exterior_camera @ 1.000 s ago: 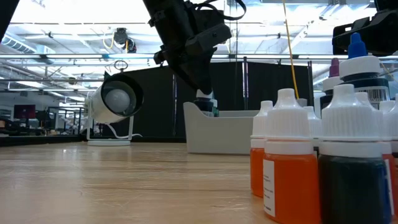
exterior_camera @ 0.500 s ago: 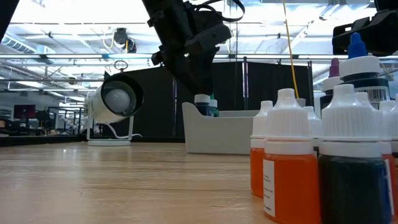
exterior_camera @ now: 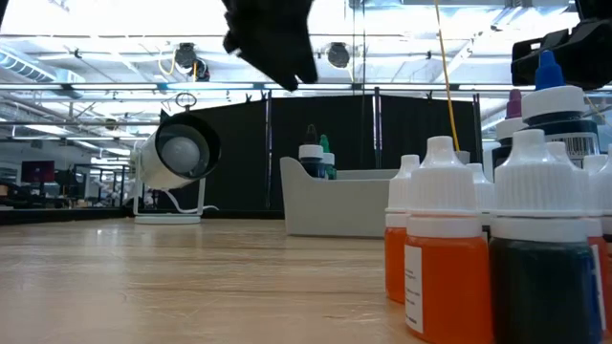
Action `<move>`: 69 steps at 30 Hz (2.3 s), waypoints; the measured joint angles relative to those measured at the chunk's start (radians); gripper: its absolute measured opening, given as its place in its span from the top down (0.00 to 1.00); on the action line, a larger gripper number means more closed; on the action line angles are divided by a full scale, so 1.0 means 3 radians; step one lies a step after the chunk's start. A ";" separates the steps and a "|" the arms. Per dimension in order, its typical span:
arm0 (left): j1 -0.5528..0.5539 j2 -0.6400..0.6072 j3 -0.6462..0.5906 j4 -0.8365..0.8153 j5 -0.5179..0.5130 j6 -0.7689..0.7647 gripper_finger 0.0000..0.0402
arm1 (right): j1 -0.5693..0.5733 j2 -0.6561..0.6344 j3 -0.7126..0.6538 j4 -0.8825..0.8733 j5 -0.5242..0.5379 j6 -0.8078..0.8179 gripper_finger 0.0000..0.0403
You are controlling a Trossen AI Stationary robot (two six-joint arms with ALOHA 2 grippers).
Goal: Pick & Place food coloring
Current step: Adjust the gray bin on the table
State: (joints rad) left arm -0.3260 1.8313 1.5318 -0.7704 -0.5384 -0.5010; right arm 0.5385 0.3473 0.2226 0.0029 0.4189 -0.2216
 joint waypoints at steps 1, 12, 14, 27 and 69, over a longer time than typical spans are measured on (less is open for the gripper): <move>-0.0070 0.0016 -0.0005 -0.0028 0.0011 -0.0008 0.48 | -0.0001 -0.0001 0.0000 -0.0028 0.0020 -0.0013 1.00; -0.0421 0.0165 -0.1028 0.1339 0.0152 0.0306 0.97 | -0.0019 -0.0001 -0.0295 0.0469 0.0782 -0.0194 1.00; -0.0365 0.0165 -0.1205 0.1710 0.0182 0.0403 0.97 | -0.0066 0.0000 -0.0367 0.0683 0.0796 -0.0275 1.00; 0.0005 0.0165 -0.1712 0.1963 0.0253 0.0197 0.99 | -0.0570 0.0000 -0.0556 0.0777 0.0780 -0.0162 1.00; 0.0468 0.0165 -0.1710 0.2213 0.0170 0.0188 0.99 | -0.1019 0.0928 -0.0571 0.0370 -0.0082 0.1532 1.00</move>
State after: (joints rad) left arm -0.1856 1.8809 1.0187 -0.1066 -0.4873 -0.4447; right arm 0.2326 0.6259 0.0513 0.1139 0.3943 0.2379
